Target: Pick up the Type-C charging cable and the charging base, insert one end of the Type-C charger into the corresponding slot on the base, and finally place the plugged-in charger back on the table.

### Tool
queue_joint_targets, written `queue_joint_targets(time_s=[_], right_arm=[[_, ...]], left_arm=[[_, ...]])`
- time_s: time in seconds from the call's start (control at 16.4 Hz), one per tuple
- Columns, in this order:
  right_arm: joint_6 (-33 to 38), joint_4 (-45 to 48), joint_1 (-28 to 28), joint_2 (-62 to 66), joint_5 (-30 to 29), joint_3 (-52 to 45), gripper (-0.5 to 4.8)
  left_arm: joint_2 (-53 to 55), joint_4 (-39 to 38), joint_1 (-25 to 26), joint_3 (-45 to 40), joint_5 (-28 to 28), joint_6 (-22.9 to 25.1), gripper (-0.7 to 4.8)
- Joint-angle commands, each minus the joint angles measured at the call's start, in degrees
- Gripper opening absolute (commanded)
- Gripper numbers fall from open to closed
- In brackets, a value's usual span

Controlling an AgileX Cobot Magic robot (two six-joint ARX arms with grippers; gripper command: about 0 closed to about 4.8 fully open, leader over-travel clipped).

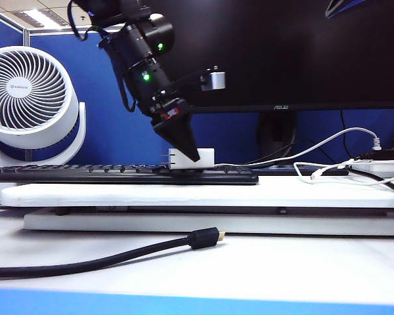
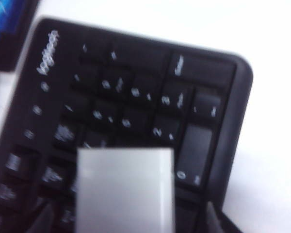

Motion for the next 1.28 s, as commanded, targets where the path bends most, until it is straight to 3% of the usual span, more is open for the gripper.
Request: queue_joint_targets(time_s=[0.06,0.37,0.98,1.1,1.28], right_arm=[[-0.2,0.5,0.0,-0.2,-0.2,0.2,-0.06],[-0.1,0.5,0.0,-0.2,-0.3,0.2,-0.06],[-0.2,-0.7,0.0,-0.2,-0.5,0.2,-0.06],[-0.2,-0.7,0.0,-0.2,-0.5,0.2,-0.06],[-0.2,-0.7,0.0,-0.2,-0.5,0.2,-0.06]], left_arm=[[-0.4,0.3,-0.1,2.2,-1.0,-0.2,4.02],[-0.2,-2.5,-0.8,3.8,-2.7,2.6,4.01],[2.3,-2.7,-1.5,3.8,-4.4,2.4,3.94],[2.3,-2.4,-1.5,3.8,-4.5,2.4,3.3],[2.3,-2.2,-1.5,3.8,-4.4,2.2,3.27]])
